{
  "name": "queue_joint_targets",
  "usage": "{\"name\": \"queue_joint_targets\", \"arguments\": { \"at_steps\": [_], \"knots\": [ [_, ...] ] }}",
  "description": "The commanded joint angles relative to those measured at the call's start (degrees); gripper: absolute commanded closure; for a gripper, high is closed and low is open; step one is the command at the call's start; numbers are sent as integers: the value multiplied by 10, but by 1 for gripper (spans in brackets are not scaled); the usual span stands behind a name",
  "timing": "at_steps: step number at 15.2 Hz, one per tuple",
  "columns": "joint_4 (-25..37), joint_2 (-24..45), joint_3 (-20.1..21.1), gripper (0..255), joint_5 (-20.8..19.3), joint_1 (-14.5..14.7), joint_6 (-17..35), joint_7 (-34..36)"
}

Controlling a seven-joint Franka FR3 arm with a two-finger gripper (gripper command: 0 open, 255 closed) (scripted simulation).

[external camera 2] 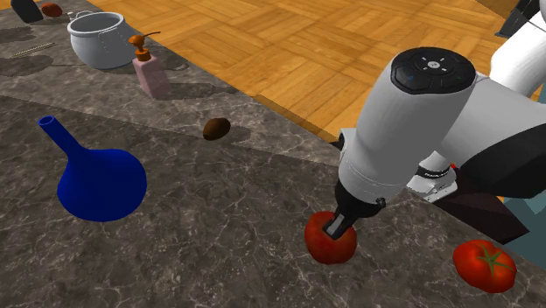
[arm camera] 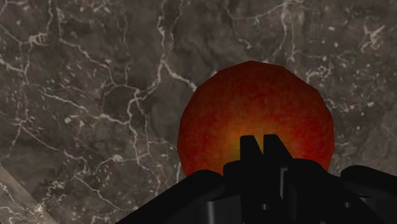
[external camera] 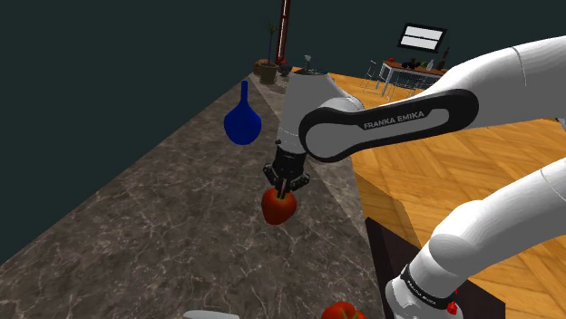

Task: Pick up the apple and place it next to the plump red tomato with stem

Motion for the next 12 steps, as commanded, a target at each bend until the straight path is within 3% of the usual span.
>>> {"name": "queue_joint_targets", "arguments": {
  "at_steps": [1, 12],
  "knots": [
    [9, -6, -4, 255, 1, 0, -15, -2],
    [75, -30, -22, 255, 0, 0, -104, -6]
  ]
}}
